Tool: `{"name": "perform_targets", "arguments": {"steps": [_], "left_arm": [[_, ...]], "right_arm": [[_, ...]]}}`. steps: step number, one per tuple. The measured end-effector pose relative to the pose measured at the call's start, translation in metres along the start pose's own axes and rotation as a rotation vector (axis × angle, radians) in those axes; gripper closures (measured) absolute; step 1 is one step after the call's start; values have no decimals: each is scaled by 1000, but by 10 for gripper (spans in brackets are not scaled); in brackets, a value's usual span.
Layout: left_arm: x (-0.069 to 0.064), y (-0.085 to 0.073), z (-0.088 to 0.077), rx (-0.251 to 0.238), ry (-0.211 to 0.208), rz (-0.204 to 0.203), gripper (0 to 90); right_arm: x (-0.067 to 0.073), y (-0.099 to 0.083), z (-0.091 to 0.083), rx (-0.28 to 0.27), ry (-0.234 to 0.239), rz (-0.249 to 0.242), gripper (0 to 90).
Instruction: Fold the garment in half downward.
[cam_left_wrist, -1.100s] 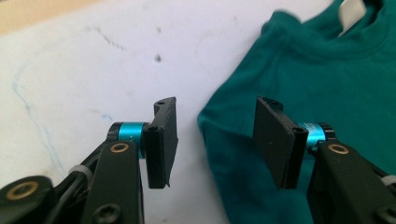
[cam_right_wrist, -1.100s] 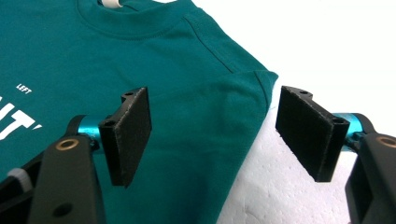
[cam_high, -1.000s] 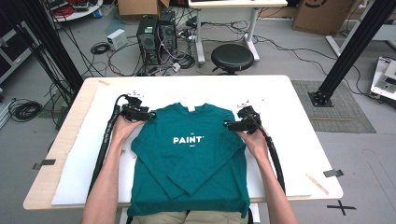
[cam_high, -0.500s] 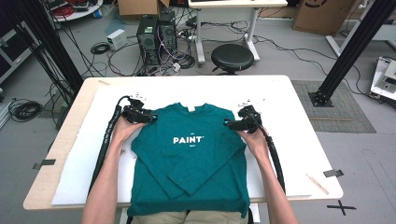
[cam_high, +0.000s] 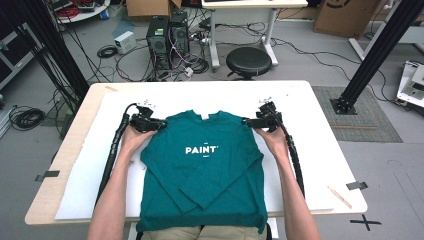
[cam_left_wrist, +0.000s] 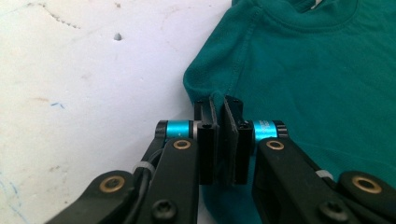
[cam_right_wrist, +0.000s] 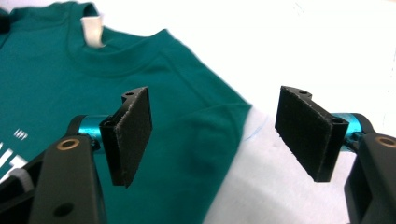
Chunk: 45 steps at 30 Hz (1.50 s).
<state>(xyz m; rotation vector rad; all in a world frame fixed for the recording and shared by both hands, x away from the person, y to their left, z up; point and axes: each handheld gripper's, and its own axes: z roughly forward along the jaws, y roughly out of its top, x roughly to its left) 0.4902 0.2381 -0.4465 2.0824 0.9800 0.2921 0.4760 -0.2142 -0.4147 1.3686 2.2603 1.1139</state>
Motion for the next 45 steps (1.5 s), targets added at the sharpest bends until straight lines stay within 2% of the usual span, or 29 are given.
{"name": "perform_targets", "arguments": {"steps": [3, 6, 9, 15, 17, 19, 22, 30, 32, 33, 39, 41, 45], "left_arm": [[0, 0, 0, -2, -1, 1, 847], [-1, 1, 0, 5, 9, 14, 847], [-3, 1, 0, 12, 18, 30, 847], [-2, 0, 0, 2, 13, 12, 846], [-2, 0, 0, 0, 15, 13, 845], [-2, 0, 0, -1, 16, 9, 845], [-2, -1, 0, -5, 16, -1, 845], [-2, -6, 0, -41, 20, -26, 845], [-3, -6, 0, -39, 26, -27, 845], [-3, -6, 0, -39, 26, -30, 845], [-3, -6, -1, -39, 23, -48, 847], [-3, -4, -2, -45, 35, -48, 851], [-5, 2, -12, -109, 38, -55, 853]], "right_arm": [[-9, 2, 9, 18, 23, 11, 293], [-10, 3, 24, 81, 23, -2, 293], [-11, 2, 35, 114, -6, -22, 303], [-2, 0, 40, 131, -65, -79, 354], [2, 0, 40, 131, -80, -101, 409], [7, 0, 39, 133, -72, -109, 496], [8, -1, 39, 129, -67, -107, 543], [-4, -6, 37, 81, -39, -23, 740], [-6, -7, 37, 73, -33, -32, 808], [-6, -7, 37, 75, -15, -27, 840], [-2, -5, 36, 80, -32, -61, 860], [-3, -4, 35, 76, -34, -75, 861], [-2, 1, 26, 39, -37, -63, 862]]}}
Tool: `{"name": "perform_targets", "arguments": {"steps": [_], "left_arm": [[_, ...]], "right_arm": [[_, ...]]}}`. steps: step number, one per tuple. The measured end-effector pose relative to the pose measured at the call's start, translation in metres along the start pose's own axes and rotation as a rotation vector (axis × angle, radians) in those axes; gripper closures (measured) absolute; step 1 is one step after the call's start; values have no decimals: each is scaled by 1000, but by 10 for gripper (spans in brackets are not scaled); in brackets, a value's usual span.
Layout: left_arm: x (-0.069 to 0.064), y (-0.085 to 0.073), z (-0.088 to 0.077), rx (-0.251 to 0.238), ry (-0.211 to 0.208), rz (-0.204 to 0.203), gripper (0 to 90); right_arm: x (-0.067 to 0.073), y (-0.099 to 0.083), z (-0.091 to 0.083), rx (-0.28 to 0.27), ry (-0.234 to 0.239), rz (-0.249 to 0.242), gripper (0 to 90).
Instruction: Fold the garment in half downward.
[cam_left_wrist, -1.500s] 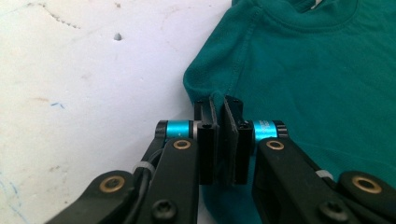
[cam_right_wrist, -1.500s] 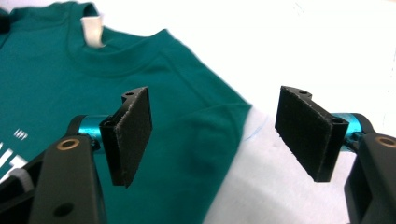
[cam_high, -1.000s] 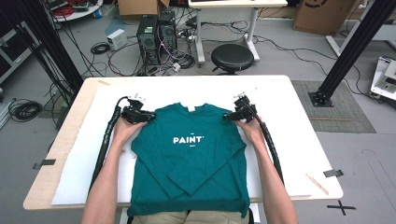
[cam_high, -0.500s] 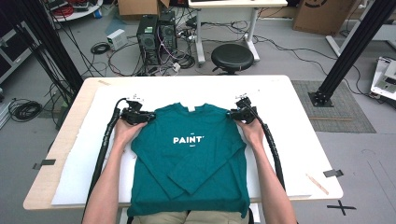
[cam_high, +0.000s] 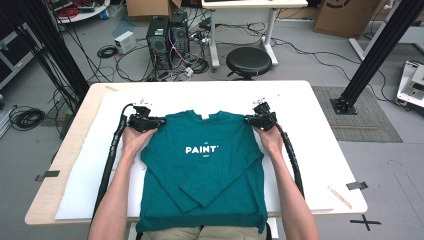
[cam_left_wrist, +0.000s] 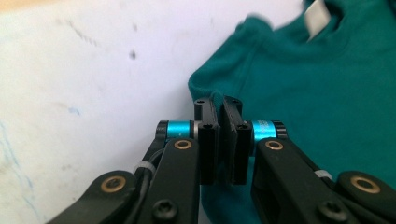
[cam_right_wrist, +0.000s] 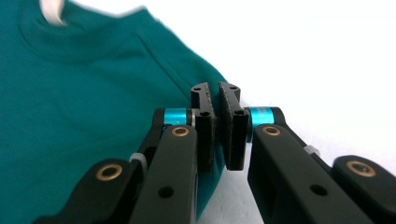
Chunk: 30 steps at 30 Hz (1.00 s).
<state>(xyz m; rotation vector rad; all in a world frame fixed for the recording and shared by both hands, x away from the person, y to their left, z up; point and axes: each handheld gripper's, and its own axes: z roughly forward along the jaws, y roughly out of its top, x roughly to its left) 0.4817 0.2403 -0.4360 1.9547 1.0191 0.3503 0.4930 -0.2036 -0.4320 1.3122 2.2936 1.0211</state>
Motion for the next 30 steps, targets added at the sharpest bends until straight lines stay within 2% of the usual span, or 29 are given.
{"name": "perform_targets", "arguments": {"steps": [4, 10, 12, 15, 19, 26, 30], "left_arm": [[-4, 7, -10, -40, 19, 9, 854], [-3, 14, -19, -106, 49, -22, 855], [-2, 17, -23, -130, 73, -33, 862], [0, 24, -27, -154, 68, -44, 862], [0, 28, -27, -139, 62, -41, 865], [1, 41, -28, -146, 76, -30, 865], [1, 51, -28, -149, 89, -27, 865]], "right_arm": [[2, 6, -12, -46, -7, 3, 863], [1, 15, -24, -112, -37, 17, 869], [-2, 18, -27, -126, -25, 33, 870], [-3, 23, -31, -134, -36, 28, 872], [-3, 27, -32, -129, -37, 29, 874], [-7, 33, -34, -151, -45, 26, 874], [-14, 36, -33, -161, -44, 56, 874]]}}
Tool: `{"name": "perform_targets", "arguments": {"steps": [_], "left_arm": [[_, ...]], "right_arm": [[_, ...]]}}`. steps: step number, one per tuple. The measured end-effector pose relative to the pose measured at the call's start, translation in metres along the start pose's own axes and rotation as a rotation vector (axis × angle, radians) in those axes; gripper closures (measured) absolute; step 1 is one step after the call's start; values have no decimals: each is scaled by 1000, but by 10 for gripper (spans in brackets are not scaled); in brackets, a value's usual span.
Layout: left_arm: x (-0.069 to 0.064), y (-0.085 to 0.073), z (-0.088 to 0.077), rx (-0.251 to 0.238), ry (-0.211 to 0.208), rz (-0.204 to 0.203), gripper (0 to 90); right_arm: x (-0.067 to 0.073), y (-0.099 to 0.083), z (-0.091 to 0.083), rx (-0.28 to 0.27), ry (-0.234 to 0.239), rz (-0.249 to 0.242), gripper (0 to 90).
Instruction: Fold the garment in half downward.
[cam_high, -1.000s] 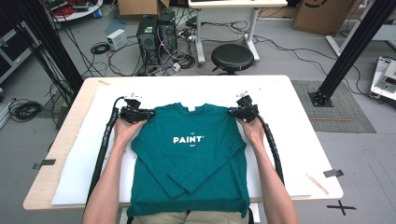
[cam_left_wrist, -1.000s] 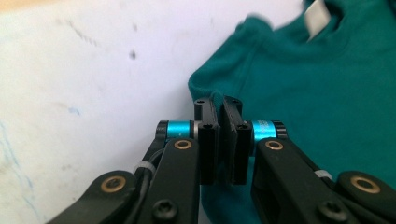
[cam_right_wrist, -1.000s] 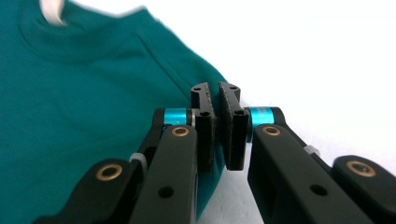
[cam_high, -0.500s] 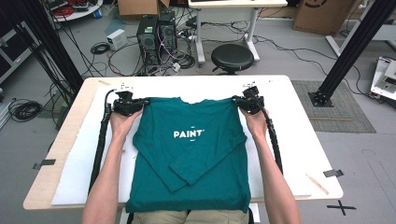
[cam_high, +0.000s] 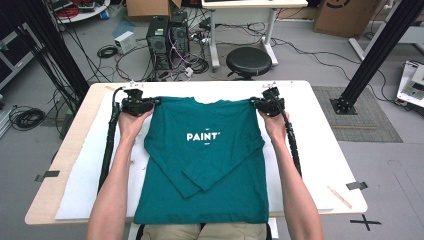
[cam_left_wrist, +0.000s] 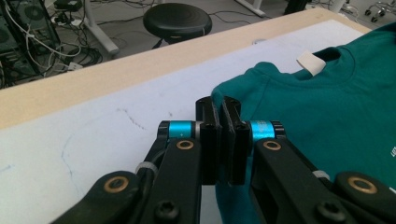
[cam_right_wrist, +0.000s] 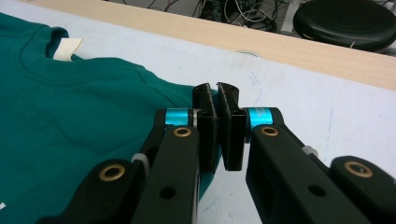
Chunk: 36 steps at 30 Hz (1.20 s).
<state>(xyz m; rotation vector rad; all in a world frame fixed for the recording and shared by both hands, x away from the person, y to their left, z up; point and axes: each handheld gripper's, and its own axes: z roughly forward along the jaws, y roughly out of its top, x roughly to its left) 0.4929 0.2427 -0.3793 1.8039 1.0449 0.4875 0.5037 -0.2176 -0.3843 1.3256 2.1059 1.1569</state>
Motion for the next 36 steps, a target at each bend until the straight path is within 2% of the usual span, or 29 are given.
{"name": "perform_targets", "arguments": {"steps": [4, 9, 15, 18, 22, 24, 29, 32, 36], "left_arm": [[0, 10, 1, -14, 17, 3, 865], [4, 19, -5, -69, 15, -20, 865], [3, 28, -16, -111, 16, -1, 865], [3, 28, -18, -98, 10, 7, 865], [-2, 25, -17, -59, 7, 43, 864], [-4, 23, -18, -47, 7, 56, 864], [-7, 16, -24, -28, -14, 58, 864], [-11, 11, -29, -21, -26, 78, 864], [-19, 1, -34, -10, -40, 97, 864]], "right_arm": [[-2, 11, -1, -16, -13, -10, 874], [1, 27, -9, -65, -23, -32, 874], [1, 39, -18, -100, -13, -45, 873], [2, 41, -21, -107, -12, -54, 872], [2, 37, -21, -58, 8, -64, 871], [4, 35, -22, -52, 14, -71, 871], [10, 32, -29, -41, 20, -98, 870], [12, 23, -32, -32, 29, -111, 870], [17, 8, -37, -20, 15, -138, 870]]}}
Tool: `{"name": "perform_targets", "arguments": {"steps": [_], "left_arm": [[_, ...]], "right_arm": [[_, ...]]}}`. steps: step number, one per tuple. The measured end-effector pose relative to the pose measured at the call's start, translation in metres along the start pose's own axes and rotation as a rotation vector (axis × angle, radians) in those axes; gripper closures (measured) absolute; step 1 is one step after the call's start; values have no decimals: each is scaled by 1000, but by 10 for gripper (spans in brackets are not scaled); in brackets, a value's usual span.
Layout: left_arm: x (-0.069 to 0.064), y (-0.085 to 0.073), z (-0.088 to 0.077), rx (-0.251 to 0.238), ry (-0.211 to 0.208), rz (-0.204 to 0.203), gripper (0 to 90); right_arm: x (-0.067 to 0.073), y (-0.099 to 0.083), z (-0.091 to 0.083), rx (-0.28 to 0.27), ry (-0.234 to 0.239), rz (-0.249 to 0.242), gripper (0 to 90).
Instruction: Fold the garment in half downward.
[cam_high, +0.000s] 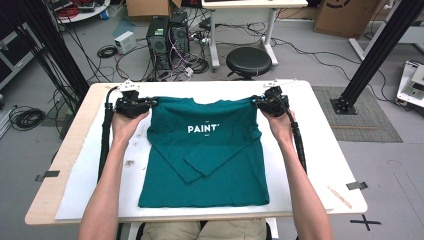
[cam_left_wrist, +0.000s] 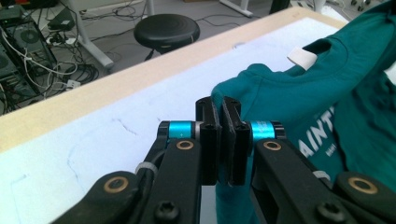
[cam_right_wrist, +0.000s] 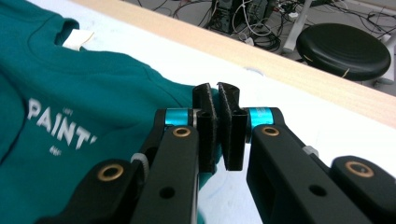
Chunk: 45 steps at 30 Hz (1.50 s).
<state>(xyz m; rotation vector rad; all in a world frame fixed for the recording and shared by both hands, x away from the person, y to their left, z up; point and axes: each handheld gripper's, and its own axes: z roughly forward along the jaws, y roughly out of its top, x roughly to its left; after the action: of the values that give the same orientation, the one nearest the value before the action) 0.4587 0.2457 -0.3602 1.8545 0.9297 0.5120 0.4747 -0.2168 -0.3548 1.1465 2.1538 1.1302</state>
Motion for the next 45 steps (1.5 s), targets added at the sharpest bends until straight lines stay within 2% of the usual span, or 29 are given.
{"name": "perform_targets", "arguments": {"steps": [2, 8, 11, 14, 17, 22, 25, 30, 37, 40, 45], "left_arm": [[-3, -7, -3, -3, -10, -4, 864], [-16, -27, -13, 7, -32, -2, 864], [-26, -35, -20, 2, -46, 13, 864], [-37, -43, -25, 17, -47, 35, 864], [-46, -53, -32, 32, -56, 55, 864], [-56, -72, -44, 32, -74, 38, 863], [-63, -83, -50, 52, -86, 40, 863], [-76, -101, -64, 31, -110, 29, 862], [-82, -129, -83, 26, -155, -30, 861], [-84, -137, -87, 33, -157, -36, 860], [-90, -141, -94, 36, -168, -36, 859]], "right_arm": [[3, -5, -3, 19, 10, -14, 869], [18, -25, -17, 23, 21, -26, 869], [29, -38, -24, 47, -4, -74, 869], [40, -51, -32, 46, -5, -104, 869], [45, -64, -41, 40, 18, -89, 869], [52, -92, -54, 18, 74, -55, 868], [55, -109, -59, 13, 110, -24, 868], [60, -131, -69, 18, 149, 8, 868], [69, -152, -84, 23, 204, 33, 868], [73, -159, -87, 28, 216, 28, 868], [82, -162, -97, 27, 219, 13, 868]]}}
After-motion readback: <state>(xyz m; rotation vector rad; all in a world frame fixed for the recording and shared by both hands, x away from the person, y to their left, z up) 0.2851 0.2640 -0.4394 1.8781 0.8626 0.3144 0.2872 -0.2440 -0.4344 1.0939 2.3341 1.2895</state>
